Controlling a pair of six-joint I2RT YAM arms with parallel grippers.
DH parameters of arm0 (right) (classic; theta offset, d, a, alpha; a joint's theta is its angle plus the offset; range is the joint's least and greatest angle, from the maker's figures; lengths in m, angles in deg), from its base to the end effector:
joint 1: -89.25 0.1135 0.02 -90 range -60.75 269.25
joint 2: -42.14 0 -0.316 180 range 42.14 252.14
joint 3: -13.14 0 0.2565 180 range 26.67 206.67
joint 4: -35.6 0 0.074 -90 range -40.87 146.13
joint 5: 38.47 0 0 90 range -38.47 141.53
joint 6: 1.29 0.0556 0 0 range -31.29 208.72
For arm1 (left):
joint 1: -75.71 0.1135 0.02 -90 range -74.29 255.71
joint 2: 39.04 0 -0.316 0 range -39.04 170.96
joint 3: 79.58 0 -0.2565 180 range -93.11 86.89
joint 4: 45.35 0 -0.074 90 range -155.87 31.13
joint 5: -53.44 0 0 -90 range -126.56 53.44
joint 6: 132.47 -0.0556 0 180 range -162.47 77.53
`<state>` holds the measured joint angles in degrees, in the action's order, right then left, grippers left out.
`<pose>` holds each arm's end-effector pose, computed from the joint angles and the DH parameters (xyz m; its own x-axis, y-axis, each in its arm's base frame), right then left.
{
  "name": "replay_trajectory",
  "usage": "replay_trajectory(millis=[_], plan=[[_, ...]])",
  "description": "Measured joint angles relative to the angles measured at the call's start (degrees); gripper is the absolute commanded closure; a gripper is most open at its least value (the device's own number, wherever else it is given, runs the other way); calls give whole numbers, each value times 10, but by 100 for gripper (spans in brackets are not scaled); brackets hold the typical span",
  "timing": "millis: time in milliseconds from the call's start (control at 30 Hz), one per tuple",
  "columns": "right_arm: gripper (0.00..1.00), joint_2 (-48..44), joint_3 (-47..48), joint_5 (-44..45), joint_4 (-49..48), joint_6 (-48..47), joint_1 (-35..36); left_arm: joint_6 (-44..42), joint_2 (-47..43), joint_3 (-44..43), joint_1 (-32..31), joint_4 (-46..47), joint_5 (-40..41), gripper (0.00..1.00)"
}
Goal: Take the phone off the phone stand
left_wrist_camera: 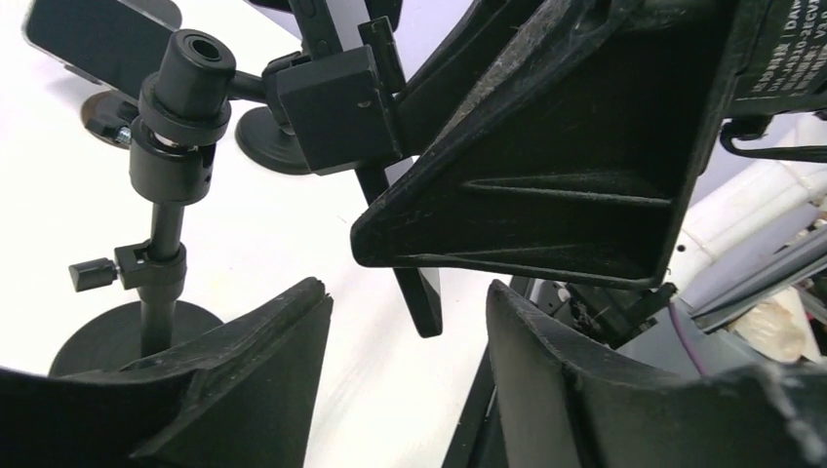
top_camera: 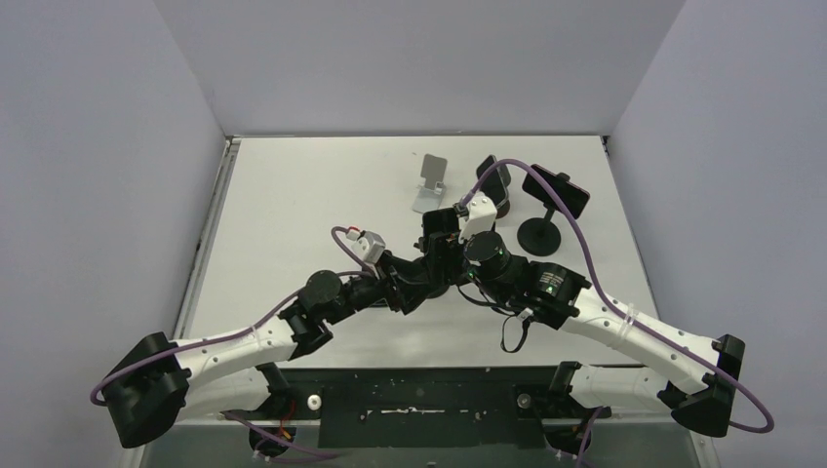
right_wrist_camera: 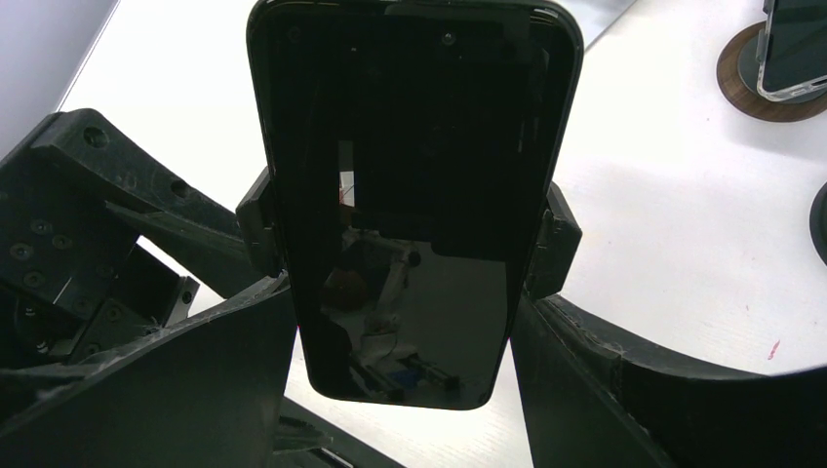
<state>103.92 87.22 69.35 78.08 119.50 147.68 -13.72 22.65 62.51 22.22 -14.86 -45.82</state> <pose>0.1354 0.1878 0.3828 -0.5704 0.0026 -0.8214 -0.4431 0.8410 0.3103 0.1313 -0.1925 0.3033 -0.3663 -0.3030 -0.8798 0.8123 0.3570 -0.4612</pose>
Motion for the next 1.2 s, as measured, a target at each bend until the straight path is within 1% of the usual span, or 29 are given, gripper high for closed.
replay_trajectory(millis=[67,167,467,500,533,600,700,733,867,900,933,1200], plan=[[29,0,0,1,1,2,0,-4,2,0,-6,0,15,53],[29,0,0,2,2,3,0,-5,3,0,-12,2,35,57],[29,0,1,3,3,11,0,1,25,0,-24,28,60,59],[28,0,1,3,3,11,0,2,28,0,-27,29,61,60],[28,0,1,3,3,13,0,4,31,0,-29,29,61,63],[28,0,1,4,3,14,0,7,37,0,-32,30,63,72],[24,0,1,5,4,15,0,9,39,0,-36,33,63,83],[22,1,1,6,4,15,0,10,39,0,-37,34,64,86],[4,1,2,8,6,18,0,11,41,0,-39,33,68,100],[1,1,2,8,7,18,0,11,43,0,-38,32,71,100],[0,1,3,8,7,18,0,13,45,0,-38,32,72,100],[0,-21,18,6,35,22,-3,21,52,0,-39,43,83,100]])
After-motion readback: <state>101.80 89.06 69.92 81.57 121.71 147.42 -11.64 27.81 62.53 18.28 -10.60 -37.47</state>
